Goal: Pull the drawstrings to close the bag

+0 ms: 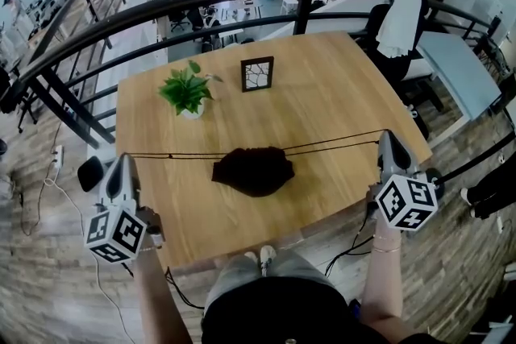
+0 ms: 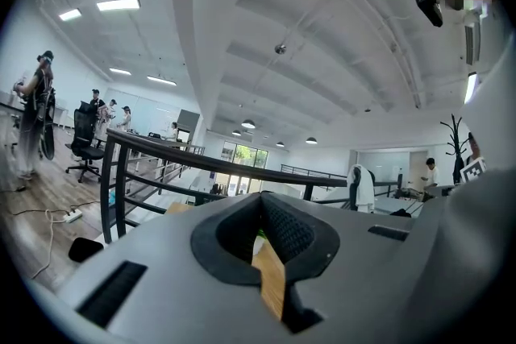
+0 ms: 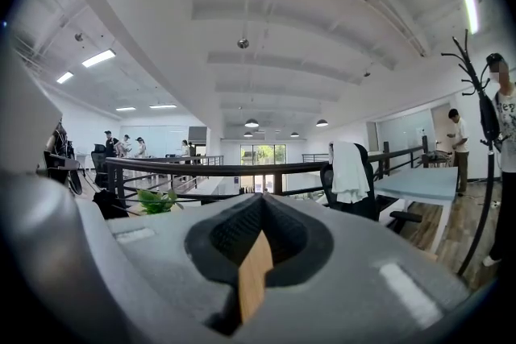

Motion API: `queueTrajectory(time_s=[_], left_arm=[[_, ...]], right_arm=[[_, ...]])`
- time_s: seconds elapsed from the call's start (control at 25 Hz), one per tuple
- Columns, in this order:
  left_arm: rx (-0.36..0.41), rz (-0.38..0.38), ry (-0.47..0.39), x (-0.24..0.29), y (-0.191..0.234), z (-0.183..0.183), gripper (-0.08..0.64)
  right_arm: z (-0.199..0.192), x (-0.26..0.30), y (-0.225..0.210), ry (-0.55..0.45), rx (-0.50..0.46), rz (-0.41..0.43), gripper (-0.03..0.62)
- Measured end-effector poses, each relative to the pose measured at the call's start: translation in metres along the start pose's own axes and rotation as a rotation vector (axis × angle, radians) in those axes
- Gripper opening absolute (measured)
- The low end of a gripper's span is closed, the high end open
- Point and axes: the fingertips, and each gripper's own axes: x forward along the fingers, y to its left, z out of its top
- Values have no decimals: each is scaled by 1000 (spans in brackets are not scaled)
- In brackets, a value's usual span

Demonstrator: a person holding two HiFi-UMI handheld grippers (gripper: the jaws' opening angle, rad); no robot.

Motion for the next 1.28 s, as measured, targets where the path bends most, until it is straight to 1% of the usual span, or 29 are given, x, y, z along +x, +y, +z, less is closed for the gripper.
queueTrajectory(time_s=[0.16,0.36,0.48,0.72,0.96,1.08,1.28], left_arm=[[0,-10,23,2,-3,-7,14],[-17,-35,83,3,-10,-29,14],[-22,-56,132,3,-16,-46,14],[-42,-91,232,2,-27,-86,14],[-34,-133,334,-4,-41,-124,14],[-17,-149,383,-6,-47,-141,15],[-12,-171,463,-5,-50,-168,14]], right_arm=[[-6,0,0,17,0,11,0],[-27,0,7,75,-7,44,0],[-42,-1,12,114,0,59,0],[-83,0,33,207,12,117,0],[-120,-3,48,291,20,161,0],[-138,-6,54,337,22,178,0],[-165,-8,63,409,24,189,0]])
